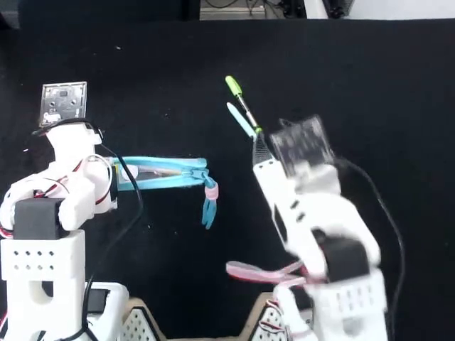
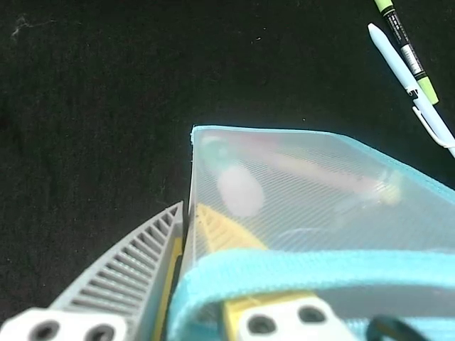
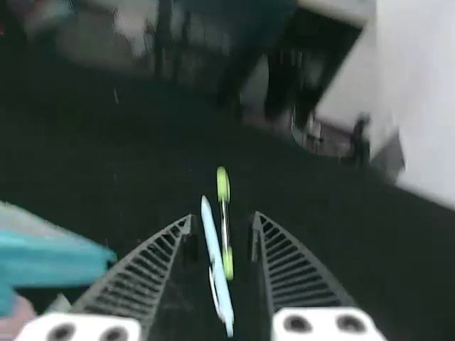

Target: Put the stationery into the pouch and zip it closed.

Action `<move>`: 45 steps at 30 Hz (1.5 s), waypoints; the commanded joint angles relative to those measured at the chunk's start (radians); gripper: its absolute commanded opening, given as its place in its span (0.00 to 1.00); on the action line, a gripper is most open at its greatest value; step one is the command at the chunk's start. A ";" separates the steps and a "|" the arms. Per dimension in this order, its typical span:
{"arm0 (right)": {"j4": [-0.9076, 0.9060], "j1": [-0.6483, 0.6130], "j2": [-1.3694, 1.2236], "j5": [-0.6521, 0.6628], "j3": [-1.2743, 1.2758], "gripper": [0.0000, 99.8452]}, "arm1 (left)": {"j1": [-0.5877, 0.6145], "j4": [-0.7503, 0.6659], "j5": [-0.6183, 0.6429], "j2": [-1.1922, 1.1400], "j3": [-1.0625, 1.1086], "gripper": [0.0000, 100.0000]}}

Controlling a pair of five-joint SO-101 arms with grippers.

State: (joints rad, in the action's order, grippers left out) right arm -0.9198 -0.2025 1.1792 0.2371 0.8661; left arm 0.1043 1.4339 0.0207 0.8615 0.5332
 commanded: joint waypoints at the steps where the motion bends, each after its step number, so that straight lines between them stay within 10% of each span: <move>1: 0.003 0.058 -0.179 -0.008 -0.001 0.11 | 0.008 -0.009 0.006 -0.008 0.042 0.03; 24: -0.058 0.127 -1.434 0.158 -0.650 0.19 | 0.013 -0.006 0.006 -0.008 0.044 0.03; 45: -0.238 0.198 -1.600 0.322 -0.812 0.01 | 0.013 -0.008 0.006 -0.008 0.044 0.03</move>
State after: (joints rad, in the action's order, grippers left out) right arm -1.1116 -0.0199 -0.4580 0.5455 0.0683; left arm 0.1043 1.4323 0.0207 0.8631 0.5424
